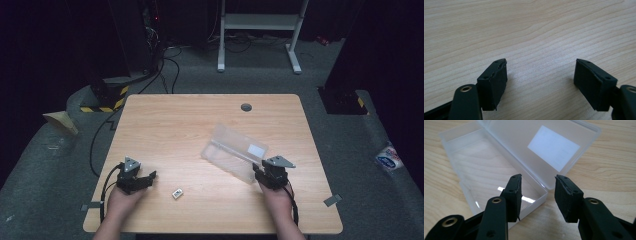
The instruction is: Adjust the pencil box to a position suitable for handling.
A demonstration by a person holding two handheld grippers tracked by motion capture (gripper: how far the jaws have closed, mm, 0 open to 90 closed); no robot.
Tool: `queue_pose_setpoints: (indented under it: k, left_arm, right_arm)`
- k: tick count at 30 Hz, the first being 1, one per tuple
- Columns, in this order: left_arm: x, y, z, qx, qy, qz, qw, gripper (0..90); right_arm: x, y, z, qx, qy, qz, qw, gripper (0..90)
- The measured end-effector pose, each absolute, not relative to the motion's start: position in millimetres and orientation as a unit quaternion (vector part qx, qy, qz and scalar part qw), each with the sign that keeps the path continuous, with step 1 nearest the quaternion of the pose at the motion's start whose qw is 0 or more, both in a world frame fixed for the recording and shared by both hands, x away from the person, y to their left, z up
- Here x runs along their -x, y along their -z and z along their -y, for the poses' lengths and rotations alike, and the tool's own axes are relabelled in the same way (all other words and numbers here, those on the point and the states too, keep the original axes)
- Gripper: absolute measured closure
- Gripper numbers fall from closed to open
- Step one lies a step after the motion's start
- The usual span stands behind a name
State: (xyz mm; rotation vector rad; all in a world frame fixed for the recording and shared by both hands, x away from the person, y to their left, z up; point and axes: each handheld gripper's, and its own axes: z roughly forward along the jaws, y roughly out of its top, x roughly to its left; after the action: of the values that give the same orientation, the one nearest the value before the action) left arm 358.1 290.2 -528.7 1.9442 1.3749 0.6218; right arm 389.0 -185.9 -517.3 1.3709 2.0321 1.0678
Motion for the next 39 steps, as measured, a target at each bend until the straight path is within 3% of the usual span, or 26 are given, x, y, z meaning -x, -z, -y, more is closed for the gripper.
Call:
queue_pose_setpoints:
  k: [12, 22, 26, 32, 39]
  left_arm:
    - [-357.7, 528.7, -289.7, -0.743, -0.237, -0.529, 0.333, 26.9]
    - [-357.8, 528.6, -289.8, -0.744, -0.237, -0.529, 0.333, 27.0]
    - [-358.1, 528.6, -290.1, -0.745, -0.238, -0.527, 0.333, 26.9]
    - [-357.9, 528.7, -289.9, -0.744, -0.237, -0.528, 0.333, 27.0]
    - [-357.8, 528.6, -289.8, -0.744, -0.237, -0.529, 0.333, 27.0]
  right_arm:
    - [-413.1, 516.9, 193.4, -0.508, -0.372, -0.739, 0.238, 55.4]
    - [-393.8, 514.7, 193.6, -0.503, -0.381, -0.744, 0.222, 53.9]
    - [-388.9, 514.8, 188.7, -0.507, -0.380, -0.742, 0.220, 57.5]
    - [-395.3, 517.1, 187.9, -0.509, -0.365, -0.747, 0.224, 71.0]
    - [-410.2, 518.9, 199.7, -0.526, -0.365, -0.731, 0.237, 72.2]
